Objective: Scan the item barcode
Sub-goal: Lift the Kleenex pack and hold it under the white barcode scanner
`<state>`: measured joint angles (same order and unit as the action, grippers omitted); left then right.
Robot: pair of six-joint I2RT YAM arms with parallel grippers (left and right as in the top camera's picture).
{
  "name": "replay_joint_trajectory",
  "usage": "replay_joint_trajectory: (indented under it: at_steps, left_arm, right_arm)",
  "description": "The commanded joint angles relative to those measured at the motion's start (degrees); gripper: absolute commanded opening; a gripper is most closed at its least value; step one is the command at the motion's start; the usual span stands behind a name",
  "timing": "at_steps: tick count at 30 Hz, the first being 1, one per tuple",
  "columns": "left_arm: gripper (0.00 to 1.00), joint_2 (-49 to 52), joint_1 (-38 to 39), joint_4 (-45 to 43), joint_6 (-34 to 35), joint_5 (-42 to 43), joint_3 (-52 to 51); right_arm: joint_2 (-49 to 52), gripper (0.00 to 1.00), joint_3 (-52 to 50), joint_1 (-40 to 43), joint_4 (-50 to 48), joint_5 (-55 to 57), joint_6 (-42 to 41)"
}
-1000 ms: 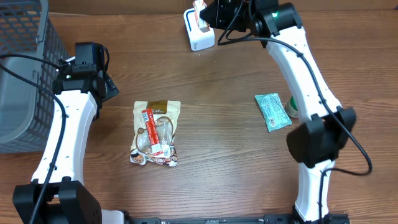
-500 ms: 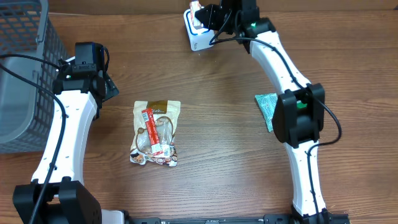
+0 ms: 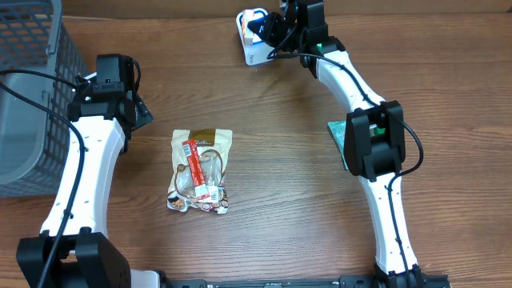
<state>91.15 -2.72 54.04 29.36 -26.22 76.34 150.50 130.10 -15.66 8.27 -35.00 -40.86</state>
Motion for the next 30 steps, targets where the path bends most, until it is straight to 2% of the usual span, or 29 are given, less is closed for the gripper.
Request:
replay_joint_trajectory:
  at_steps: [1, 23, 30]
  left_arm:
    - [1.0, 0.24, 0.15, -0.13, -1.07, -0.74, 0.94]
    - [1.0, 0.24, 0.15, -0.13, -1.07, -0.74, 0.94]
    - [1.0, 0.24, 0.15, -0.13, -1.07, -0.74, 0.94]
  right_arm:
    - [0.09, 0.04, 0.46, 1.4, -1.22, -0.7, -2.71]
    - [0.09, 0.04, 0.35, 1.42, 1.7, 4.55, -2.12]
    - [-0.04, 0.04, 0.59, 1.66, 1.11, 0.5, 0.39]
